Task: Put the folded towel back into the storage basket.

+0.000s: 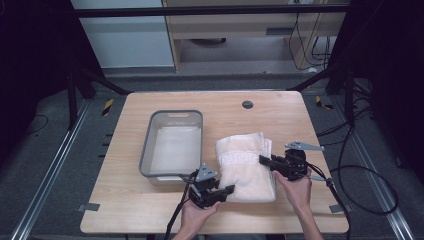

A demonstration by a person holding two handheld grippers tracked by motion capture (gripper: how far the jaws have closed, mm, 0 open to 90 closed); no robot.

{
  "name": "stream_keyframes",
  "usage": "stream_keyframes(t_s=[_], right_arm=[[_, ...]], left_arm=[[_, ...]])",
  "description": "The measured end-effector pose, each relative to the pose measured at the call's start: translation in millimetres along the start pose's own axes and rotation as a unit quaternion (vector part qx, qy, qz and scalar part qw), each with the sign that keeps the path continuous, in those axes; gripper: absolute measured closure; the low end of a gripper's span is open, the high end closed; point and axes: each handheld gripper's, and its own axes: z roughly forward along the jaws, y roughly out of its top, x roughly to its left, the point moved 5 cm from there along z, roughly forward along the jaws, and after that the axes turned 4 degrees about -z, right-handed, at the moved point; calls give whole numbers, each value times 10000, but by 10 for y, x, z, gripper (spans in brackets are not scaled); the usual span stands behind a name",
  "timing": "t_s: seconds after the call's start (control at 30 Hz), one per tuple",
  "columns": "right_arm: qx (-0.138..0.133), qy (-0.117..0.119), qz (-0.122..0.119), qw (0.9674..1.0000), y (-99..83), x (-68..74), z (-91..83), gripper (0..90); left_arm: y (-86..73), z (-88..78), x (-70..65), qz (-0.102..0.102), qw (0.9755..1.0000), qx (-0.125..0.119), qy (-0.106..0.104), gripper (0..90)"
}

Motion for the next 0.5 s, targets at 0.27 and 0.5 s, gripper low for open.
stream_keyframes(t_s=[0.27,0.5], right_arm=[[-105,-5,-80,9999,61,43,-62,691],[-274,2,-193,9994,155,114,-122,691]], left_arm=[[66,-74,-51,134,9998,-115,37,602],[150,-180,-83,323,9992,-226,108,601]])
